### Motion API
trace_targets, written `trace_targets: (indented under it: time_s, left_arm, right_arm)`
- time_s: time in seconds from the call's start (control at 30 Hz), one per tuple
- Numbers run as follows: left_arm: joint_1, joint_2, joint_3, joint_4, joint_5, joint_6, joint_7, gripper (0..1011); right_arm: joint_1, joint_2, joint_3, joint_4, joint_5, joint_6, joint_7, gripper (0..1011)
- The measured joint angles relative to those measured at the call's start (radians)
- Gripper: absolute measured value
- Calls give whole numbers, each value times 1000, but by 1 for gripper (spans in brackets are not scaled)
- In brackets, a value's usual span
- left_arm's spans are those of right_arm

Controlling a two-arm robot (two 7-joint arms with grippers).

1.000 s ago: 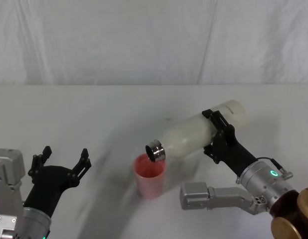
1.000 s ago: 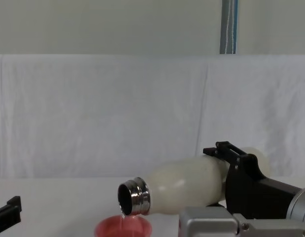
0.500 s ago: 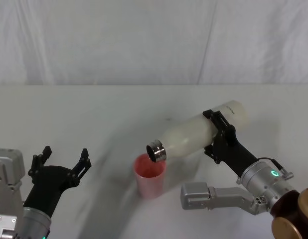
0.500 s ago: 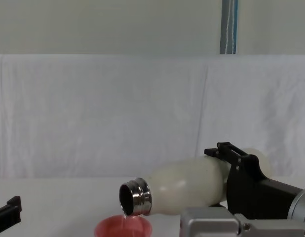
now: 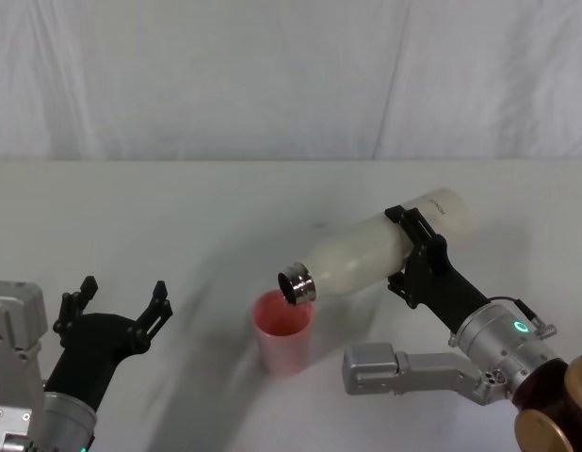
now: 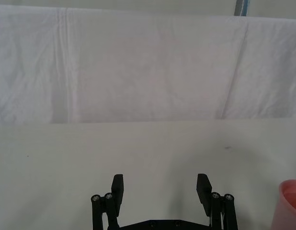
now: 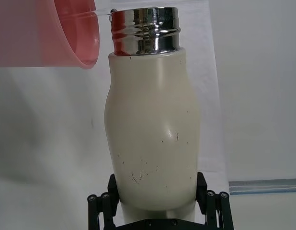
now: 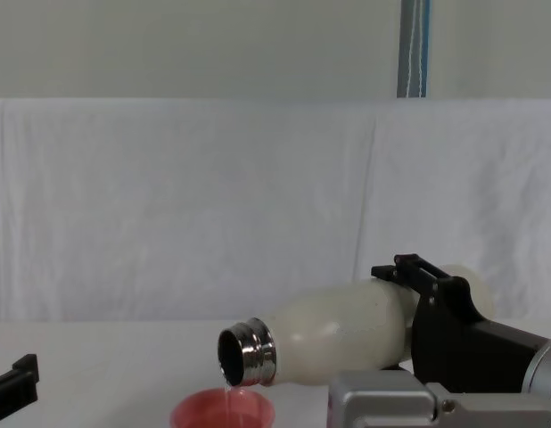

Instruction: Grasp the thermos with one hand and pour water into the cup lid.

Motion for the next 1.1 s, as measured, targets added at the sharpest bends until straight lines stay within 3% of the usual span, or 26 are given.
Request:
trace_targets:
  time_s: [1.1]
  left_arm:
    - [0, 0, 0, 0, 0, 0, 0, 1001]
  right_arm:
    - [3, 3, -1, 14, -1, -3, -1, 957]
